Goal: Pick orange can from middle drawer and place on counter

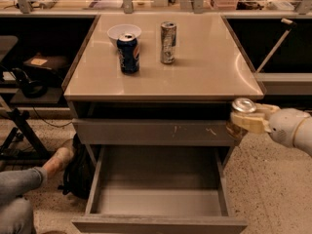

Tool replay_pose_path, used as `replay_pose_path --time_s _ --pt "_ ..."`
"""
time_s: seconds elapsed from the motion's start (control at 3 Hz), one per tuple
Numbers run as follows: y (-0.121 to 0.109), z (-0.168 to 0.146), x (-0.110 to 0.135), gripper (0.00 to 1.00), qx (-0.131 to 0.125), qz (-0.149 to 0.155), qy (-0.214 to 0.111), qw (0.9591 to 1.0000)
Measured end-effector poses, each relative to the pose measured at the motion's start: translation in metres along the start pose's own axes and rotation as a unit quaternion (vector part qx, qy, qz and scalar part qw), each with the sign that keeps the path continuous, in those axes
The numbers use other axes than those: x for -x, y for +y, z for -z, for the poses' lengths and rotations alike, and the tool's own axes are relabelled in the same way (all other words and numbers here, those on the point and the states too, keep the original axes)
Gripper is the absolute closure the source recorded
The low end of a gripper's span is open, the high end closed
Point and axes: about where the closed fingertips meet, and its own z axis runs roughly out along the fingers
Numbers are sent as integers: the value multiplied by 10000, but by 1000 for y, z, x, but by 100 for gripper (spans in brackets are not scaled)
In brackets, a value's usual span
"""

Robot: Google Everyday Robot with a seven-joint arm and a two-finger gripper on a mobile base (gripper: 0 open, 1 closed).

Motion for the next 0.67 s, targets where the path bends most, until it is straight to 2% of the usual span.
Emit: replay_pose_path --time_s 0.33,0.67 --pt "23 19 120 100 -94 707 -1008 9923" --pt "69 48 237 100 194 1203 -1860 9750"
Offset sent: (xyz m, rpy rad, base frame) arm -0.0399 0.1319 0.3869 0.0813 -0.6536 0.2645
